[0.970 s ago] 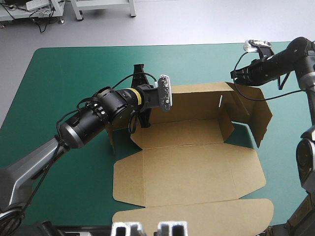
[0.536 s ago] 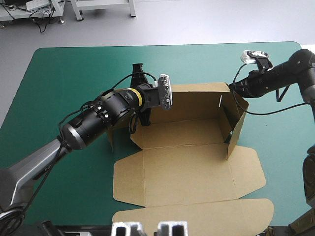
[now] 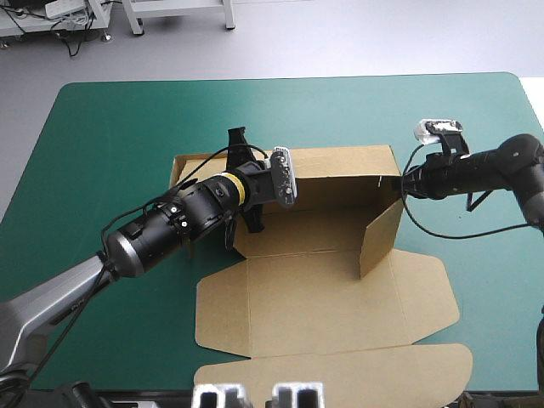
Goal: Fold the box
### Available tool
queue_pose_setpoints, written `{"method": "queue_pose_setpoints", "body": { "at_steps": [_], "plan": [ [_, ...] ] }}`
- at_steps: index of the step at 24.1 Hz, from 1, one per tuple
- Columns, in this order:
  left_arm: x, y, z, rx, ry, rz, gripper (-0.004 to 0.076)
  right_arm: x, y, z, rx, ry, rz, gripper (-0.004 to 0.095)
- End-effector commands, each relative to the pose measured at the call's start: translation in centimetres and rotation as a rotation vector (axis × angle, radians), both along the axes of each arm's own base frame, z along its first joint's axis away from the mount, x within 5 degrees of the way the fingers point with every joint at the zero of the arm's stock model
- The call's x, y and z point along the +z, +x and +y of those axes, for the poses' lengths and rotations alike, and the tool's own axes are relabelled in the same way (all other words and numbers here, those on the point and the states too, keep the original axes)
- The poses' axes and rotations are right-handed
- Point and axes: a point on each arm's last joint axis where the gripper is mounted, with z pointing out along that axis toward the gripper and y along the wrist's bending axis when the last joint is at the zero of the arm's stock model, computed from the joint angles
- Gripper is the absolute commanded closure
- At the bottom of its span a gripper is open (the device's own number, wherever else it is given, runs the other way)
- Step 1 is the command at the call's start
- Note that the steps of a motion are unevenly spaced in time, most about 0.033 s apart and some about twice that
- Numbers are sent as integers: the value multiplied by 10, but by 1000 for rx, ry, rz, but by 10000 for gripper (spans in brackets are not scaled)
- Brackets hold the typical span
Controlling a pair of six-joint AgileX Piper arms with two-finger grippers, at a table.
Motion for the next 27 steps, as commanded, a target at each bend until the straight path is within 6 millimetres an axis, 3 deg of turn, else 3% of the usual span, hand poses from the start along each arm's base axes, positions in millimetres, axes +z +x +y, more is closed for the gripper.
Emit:
{"method": "queue_pose_setpoints", "body": {
  "at_steps": [1,8,13,16,22,27],
  "plan": [
    [-8,-11,-5,42,-108,149,733,15,-14,2,-26,44,-155,921],
    [-13,-8,-8,43,-97,158,733,-6,-52,0,-102,-10,-329,921],
    [-22,-5,-11,45,-77,177,733,-4,-66,5,18,-42,-341,909],
    [-25,-4,-12,46,-72,181,733,-5,-69,6,54,-43,-322,789],
    [-24,-3,-12,36,-56,159,733,-8,-74,8,130,-76,-302,445],
    [-23,-3,-13,30,-68,149,733,-9,-80,12,286,-97,-324,437]
  ]
}}
